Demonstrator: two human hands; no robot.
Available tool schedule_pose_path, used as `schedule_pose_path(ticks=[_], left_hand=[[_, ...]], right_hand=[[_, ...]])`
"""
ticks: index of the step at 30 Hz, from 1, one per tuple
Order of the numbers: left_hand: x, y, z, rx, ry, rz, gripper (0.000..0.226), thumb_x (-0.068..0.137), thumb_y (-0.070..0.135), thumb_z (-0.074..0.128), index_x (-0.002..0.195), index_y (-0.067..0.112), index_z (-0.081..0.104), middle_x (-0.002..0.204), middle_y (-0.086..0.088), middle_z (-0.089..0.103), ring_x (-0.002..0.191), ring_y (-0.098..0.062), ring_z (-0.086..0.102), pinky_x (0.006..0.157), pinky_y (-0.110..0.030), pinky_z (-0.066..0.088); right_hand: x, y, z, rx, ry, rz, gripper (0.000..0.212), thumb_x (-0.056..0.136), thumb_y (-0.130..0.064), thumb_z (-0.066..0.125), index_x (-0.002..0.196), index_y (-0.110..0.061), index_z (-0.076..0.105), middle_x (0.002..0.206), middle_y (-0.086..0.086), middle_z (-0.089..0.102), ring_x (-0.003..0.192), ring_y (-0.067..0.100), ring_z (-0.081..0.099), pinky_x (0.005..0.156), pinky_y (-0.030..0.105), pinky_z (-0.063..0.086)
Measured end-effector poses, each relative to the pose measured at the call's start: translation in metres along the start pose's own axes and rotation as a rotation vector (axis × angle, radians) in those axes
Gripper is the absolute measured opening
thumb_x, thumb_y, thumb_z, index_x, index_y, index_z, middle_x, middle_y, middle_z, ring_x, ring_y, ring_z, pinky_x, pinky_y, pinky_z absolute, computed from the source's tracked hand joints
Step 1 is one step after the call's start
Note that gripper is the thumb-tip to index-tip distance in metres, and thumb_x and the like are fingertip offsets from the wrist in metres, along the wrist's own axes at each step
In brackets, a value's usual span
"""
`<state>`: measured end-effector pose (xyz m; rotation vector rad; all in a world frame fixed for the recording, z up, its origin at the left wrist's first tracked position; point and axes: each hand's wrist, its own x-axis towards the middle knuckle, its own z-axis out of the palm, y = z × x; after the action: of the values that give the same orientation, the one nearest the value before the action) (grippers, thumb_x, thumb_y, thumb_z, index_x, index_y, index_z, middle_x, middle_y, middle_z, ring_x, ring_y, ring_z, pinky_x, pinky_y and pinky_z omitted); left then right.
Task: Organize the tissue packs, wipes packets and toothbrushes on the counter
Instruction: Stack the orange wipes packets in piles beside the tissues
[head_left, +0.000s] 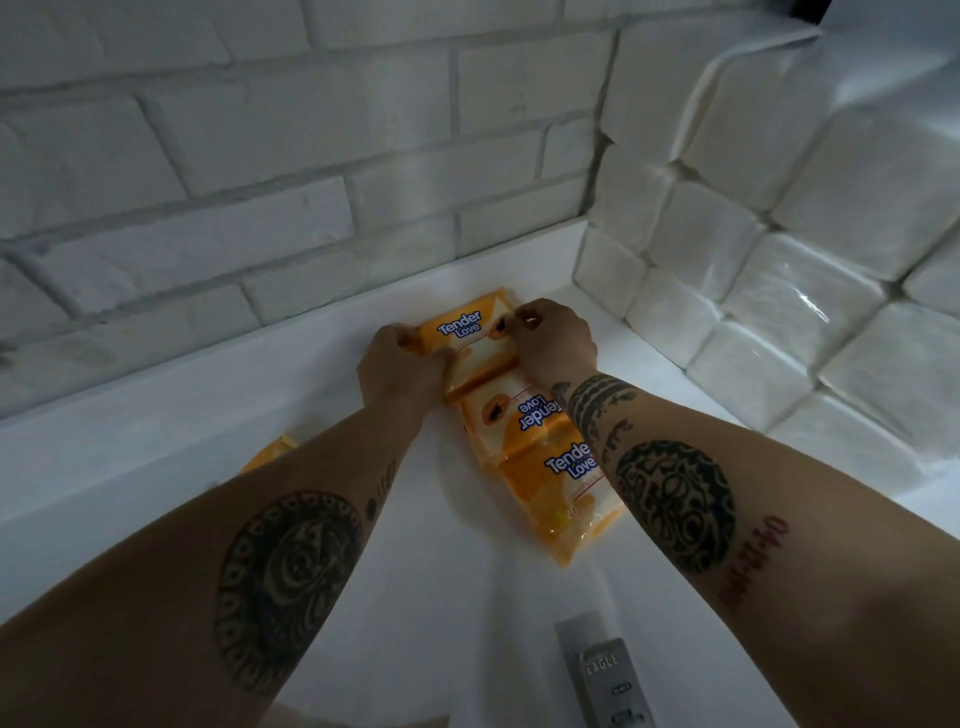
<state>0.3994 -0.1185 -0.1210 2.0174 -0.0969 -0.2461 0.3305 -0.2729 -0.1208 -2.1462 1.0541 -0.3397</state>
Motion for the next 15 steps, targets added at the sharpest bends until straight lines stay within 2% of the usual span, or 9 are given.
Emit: schedule_pose_path(ticks=[3, 5, 6, 8, 10, 13, 15], left_hand=[[-0.001, -0.001, -0.004, -0.009, -0.019, 0.006, 0.043, 0.08, 0.03, 0.079, 0.12, 0.024, 0.066, 0.105, 0.009, 0.062, 0.096, -0.014, 0.061, 0.083, -0.033, 0.057], [-0.002, -0.002, -0.008, -0.013, -0.034, -0.007, 0.039, 0.08, 0.032, 0.077, 0.118, 0.028, 0.068, 0.108, 0.007, 0.067, 0.098, -0.015, 0.065, 0.087, -0.039, 0.061], [-0.004, -0.002, -0.012, -0.018, -0.036, -0.01, 0.035, 0.081, 0.033, 0.075, 0.115, 0.029, 0.07, 0.109, 0.007, 0.069, 0.098, -0.015, 0.067, 0.086, -0.039, 0.061], [-0.01, 0.0, -0.023, -0.003, -0.029, 0.014, 0.025, 0.084, 0.032, 0.071, 0.109, 0.03, 0.07, 0.107, 0.008, 0.07, 0.092, -0.012, 0.067, 0.078, -0.031, 0.059], [-0.017, 0.002, -0.04, 0.075, -0.012, 0.061, 0.016, 0.088, 0.031, 0.067, 0.104, 0.03, 0.068, 0.102, 0.008, 0.067, 0.087, -0.011, 0.064, 0.069, -0.023, 0.051], [-0.033, 0.0, -0.078, 0.18, 0.001, 0.119, 0.011, 0.091, 0.032, 0.064, 0.101, 0.028, 0.066, 0.101, 0.005, 0.066, 0.093, -0.017, 0.062, 0.076, -0.027, 0.05], [-0.044, -0.007, -0.104, 0.251, -0.034, 0.122, 0.017, 0.091, 0.032, 0.063, 0.106, 0.026, 0.068, 0.104, 0.003, 0.069, 0.097, -0.02, 0.065, 0.081, -0.031, 0.053]], right_hand=[[-0.001, -0.001, -0.001, -0.063, 0.01, 0.005, 0.032, 0.102, -0.049, 0.05, 0.126, -0.035, 0.066, 0.122, 0.003, 0.069, 0.119, 0.029, 0.058, 0.104, 0.045, 0.044], [-0.008, -0.003, -0.003, -0.081, 0.029, 0.001, 0.037, 0.105, -0.048, 0.046, 0.135, -0.035, 0.062, 0.133, 0.003, 0.063, 0.127, 0.029, 0.051, 0.106, 0.045, 0.037], [-0.012, -0.005, -0.004, -0.082, 0.04, -0.007, 0.039, 0.105, -0.048, 0.045, 0.14, -0.034, 0.059, 0.139, 0.003, 0.058, 0.131, 0.029, 0.047, 0.106, 0.046, 0.034], [-0.026, -0.009, -0.007, -0.084, 0.062, -0.028, 0.043, 0.105, -0.048, 0.046, 0.144, -0.033, 0.054, 0.147, 0.002, 0.051, 0.136, 0.029, 0.041, 0.106, 0.045, 0.032], [-0.042, -0.012, -0.008, -0.092, 0.074, -0.079, 0.041, 0.104, -0.046, 0.048, 0.142, -0.032, 0.056, 0.148, 0.002, 0.049, 0.136, 0.029, 0.04, 0.102, 0.044, 0.032], [-0.076, -0.021, -0.009, -0.063, 0.052, -0.176, 0.036, 0.103, -0.044, 0.052, 0.134, -0.03, 0.061, 0.145, 0.003, 0.052, 0.133, 0.032, 0.042, 0.096, 0.043, 0.031], [-0.102, -0.028, -0.009, -0.036, 0.019, -0.213, 0.033, 0.101, -0.041, 0.055, 0.131, -0.031, 0.065, 0.146, 0.002, 0.054, 0.135, 0.033, 0.042, 0.104, 0.045, 0.034]])
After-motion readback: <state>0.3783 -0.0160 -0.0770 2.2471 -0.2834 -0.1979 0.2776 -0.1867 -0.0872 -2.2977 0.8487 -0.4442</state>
